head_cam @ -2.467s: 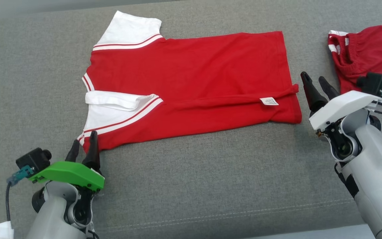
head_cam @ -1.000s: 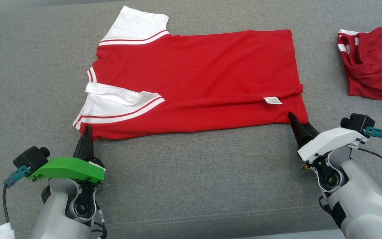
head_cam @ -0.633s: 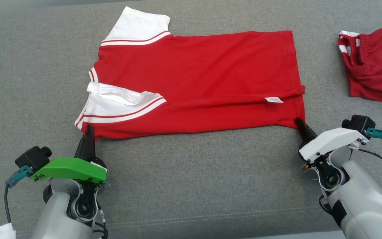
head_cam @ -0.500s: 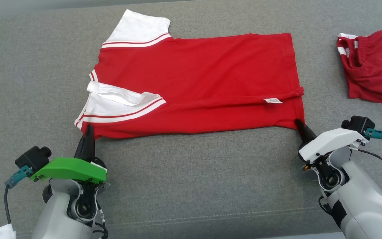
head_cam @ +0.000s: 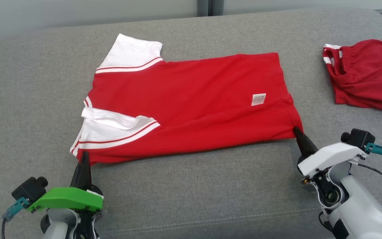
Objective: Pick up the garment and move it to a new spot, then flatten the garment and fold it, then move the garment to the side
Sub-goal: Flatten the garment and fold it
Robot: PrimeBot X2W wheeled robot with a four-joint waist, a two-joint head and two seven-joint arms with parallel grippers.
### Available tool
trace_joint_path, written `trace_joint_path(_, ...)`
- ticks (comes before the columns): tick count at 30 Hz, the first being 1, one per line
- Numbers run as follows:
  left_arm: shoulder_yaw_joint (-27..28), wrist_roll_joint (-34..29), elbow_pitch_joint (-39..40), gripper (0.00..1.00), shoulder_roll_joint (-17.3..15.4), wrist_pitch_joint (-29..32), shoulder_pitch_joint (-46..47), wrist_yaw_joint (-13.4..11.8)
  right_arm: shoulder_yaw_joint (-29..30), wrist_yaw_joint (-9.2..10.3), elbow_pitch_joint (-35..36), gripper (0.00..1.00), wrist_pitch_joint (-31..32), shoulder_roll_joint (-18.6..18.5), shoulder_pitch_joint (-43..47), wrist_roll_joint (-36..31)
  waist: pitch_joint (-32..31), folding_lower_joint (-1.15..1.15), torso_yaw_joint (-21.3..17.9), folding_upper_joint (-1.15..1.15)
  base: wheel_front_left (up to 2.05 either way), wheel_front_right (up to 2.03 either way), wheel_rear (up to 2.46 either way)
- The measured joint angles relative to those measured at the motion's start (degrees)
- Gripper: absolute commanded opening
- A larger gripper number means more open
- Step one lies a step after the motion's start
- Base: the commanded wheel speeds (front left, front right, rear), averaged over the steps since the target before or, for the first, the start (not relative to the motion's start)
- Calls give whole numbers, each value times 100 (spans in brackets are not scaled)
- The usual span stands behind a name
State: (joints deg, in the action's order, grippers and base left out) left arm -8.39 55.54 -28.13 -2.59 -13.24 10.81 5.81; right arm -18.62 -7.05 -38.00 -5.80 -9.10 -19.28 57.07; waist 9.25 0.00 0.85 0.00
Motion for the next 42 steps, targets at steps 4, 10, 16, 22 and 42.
trace_joint_path(4,26,0,219,0,-1,-2,-280,0,-19,-1,213,0,-25,-125,349,49,-101,0,-70,0,0,0,0)
trace_joint_path(10,-1,0,513,0,-1,-36,-745,-26,29,-9,463,0,-30,-350,796,143,-167,0,-194,0,0,0,0)
trace_joint_path(16,-124,-36,746,0,-1,12,-1137,-136,129,-9,683,0,-29,-464,1210,285,-120,0,-207,0,0,0,0)
trace_joint_path(22,-234,-168,914,0,-20,69,-1344,-223,116,-9,792,0,1,-489,1396,328,-98,0,-190,0,0,0,0)
trace_joint_path(42,-555,-712,1391,100,-302,413,-1368,-728,-36,100,1025,100,134,-616,1566,219,-107,0,-191,0,0,0,0)
